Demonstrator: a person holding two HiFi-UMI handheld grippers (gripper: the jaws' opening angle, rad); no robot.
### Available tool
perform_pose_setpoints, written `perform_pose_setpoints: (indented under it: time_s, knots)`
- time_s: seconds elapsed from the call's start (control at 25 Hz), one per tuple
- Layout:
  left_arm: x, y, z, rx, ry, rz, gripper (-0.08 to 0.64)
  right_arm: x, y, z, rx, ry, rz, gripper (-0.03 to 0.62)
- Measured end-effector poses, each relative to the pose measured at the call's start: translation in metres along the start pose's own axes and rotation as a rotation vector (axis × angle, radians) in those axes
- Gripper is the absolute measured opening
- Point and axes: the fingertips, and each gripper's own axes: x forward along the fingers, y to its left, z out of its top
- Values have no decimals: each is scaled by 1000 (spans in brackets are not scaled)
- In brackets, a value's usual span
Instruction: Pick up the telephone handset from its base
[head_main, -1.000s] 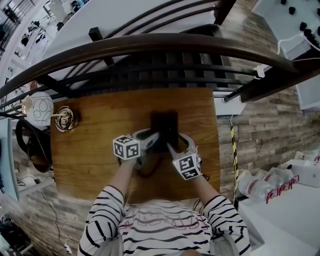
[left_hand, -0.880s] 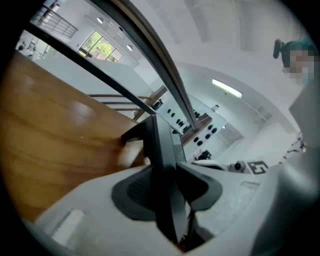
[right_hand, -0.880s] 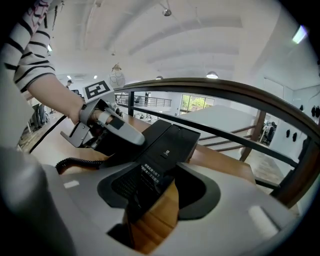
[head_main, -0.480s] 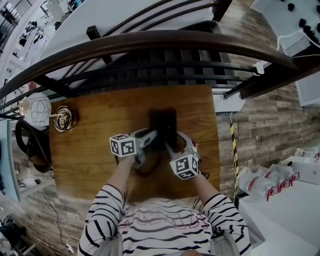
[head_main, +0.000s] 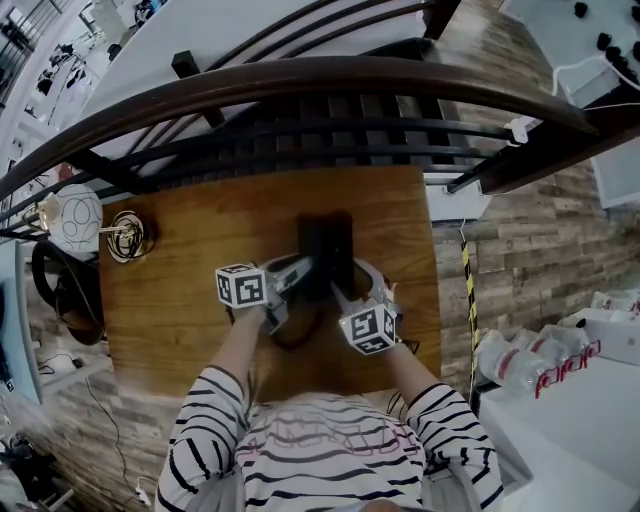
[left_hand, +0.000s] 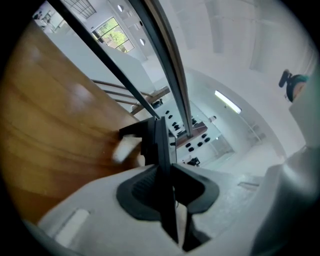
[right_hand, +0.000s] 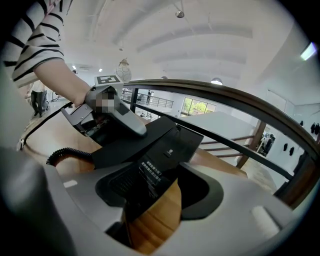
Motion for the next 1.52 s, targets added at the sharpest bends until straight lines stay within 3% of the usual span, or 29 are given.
perform_pose_setpoints:
  time_s: [0.52,0.92,1.52]
  knots:
    - [-15,-8,-3,-5,-25,-33,74,0,3,0,18,-6,6,245]
    - [-41,-46,13,-12,-137,-156,74,-6,3,3,65,-4,16,250]
    - [-84,-92,0,40,-213,-171,74,-29,15,-14,203,26,48,232]
